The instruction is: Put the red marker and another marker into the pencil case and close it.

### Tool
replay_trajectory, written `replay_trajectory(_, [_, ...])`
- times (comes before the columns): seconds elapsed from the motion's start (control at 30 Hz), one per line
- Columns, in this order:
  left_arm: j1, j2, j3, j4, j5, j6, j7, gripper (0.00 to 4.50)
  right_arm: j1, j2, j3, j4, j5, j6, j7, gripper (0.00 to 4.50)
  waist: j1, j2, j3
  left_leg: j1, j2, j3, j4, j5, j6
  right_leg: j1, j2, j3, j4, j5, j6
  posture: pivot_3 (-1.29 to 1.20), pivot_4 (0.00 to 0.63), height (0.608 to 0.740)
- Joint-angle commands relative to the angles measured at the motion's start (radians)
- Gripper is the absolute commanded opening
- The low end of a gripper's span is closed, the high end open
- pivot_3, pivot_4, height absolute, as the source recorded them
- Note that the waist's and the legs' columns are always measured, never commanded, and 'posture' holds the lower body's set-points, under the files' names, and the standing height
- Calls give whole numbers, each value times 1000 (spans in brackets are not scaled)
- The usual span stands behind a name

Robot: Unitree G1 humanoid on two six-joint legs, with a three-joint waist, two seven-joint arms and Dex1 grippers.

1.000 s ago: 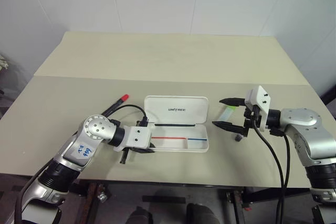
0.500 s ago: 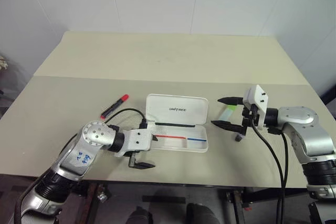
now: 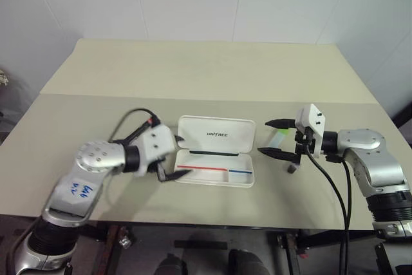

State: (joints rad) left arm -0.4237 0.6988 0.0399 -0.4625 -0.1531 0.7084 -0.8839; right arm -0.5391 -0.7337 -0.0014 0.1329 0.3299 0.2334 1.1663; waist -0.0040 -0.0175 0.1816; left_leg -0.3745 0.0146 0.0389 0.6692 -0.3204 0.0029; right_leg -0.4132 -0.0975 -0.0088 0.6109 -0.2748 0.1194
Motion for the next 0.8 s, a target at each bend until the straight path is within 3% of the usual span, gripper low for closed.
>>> replay_trajectory(0.03, [-11, 20, 117, 31, -26, 58, 72, 4475, -31, 7, 2, 11, -8, -29, 9, 4500, -2, 0, 0, 0, 0, 0, 0, 0, 0, 0, 0, 0, 0, 0, 0, 0, 150, 740])
replay_trajectory(0.4, [-17, 61, 184, 399, 12, -13, 206, 4475, -72, 39, 18, 59, -28, -55, 10, 4500, 0, 0, 0, 0, 0, 0, -1, 1, -2, 0, -1, 0, -1, 0, 0, 0, 150, 740])
replay_trajectory(0.53, [-80, 50, 211, 603, -41, -81, 186, 4475, -67, 43, 17, 55, -29, -55, 6, 4500, 1, 0, 0, 0, 1, 0, -1, 1, -3, 0, -2, -1, -1, 0, 0, 0, 150, 740])
replay_trajectory(0.8, [-225, 47, 134, 977, -32, -305, 33, 4475, -54, 35, -2, 24, 2, -24, 15, 4500, 0, 0, 0, 0, -2, 1, -1, 3, -6, 0, -2, -3, -1, 0, 0, 0, 150, 740])
